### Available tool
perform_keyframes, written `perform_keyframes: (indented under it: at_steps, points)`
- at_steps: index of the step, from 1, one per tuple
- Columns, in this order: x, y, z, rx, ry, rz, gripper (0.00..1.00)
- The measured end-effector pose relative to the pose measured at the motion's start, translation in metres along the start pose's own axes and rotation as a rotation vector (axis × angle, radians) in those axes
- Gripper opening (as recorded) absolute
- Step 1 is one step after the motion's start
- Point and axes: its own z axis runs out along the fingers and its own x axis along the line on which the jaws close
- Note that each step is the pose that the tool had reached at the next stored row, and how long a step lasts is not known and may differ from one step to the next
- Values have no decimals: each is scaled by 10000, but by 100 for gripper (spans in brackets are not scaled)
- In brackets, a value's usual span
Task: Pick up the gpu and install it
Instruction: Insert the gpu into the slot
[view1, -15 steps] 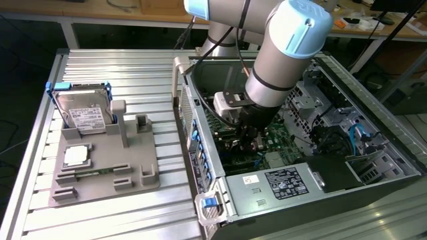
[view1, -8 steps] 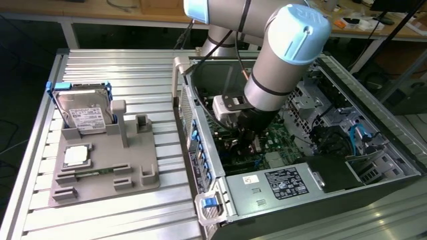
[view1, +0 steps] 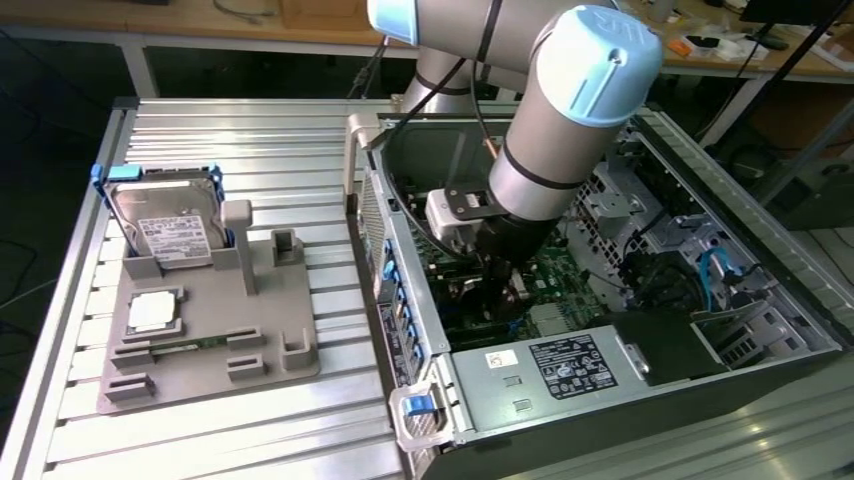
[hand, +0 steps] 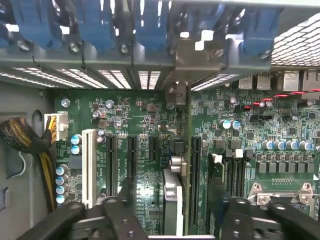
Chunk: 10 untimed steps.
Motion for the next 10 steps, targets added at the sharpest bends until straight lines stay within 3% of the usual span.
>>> perform_keyframes:
  at_steps: [1,2,5,10]
  points:
    - [-3,2,-15,8,8,1,76]
    - [-5,3,-28,21,14,1,76]
    - [-9,3,-70,46,32,-5,94]
    - [-14,4,-127,80,43,-13,99]
